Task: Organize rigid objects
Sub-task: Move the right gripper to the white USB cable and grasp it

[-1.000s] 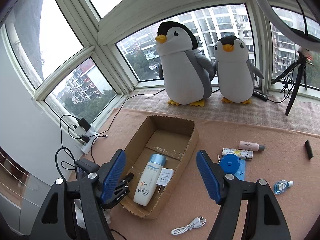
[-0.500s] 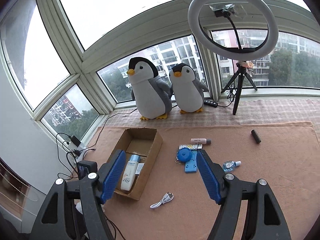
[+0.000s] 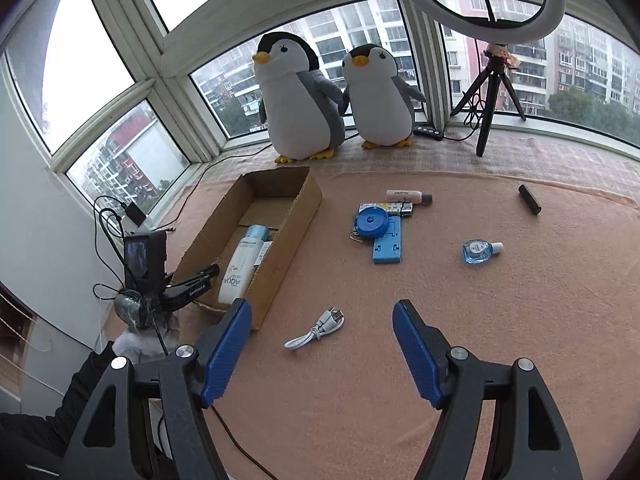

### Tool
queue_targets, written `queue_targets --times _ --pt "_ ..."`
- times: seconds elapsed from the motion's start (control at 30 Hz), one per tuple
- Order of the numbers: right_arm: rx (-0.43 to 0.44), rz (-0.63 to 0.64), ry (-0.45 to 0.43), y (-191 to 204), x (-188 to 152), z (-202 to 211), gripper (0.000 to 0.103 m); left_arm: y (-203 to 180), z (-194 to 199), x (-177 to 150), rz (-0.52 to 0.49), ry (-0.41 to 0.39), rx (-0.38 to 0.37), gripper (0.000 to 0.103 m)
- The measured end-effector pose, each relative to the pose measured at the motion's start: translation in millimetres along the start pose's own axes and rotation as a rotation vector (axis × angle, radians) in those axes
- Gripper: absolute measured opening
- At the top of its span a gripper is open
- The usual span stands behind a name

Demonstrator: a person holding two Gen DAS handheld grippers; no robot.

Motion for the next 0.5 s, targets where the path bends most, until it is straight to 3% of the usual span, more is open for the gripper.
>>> queue_targets --times 0.1,0.23,0.37,0.5 --pt "0.016 0.022 0.057 6 -14 -28 0.068 1 0 0 0.001 0.0 -0.001 0.036" --pt "0.035 0.025 0.128 7 -27 -61 0.053 1 0 -1 0.007 0.001 -0.004 0.036" --pt "0.088 -0.032 0.214 7 -40 -92 0.042 1 0 -1 0.011 0.002 -0.007 0.036" --pt "0.126 -0.101 0.275 6 -51 -112 0.039 2 0 -1 0.015 0.002 -0.011 0.036"
Point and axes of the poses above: each gripper's, at about its wrist camera, not at the fingertips, and z roughly against the way its jaws point, y to its left, x to its top, the point moved 9 cm from there along -z, roughly the way its jaws point, and after that the axes turned 5 degrees about z, right-handed, at the moved point
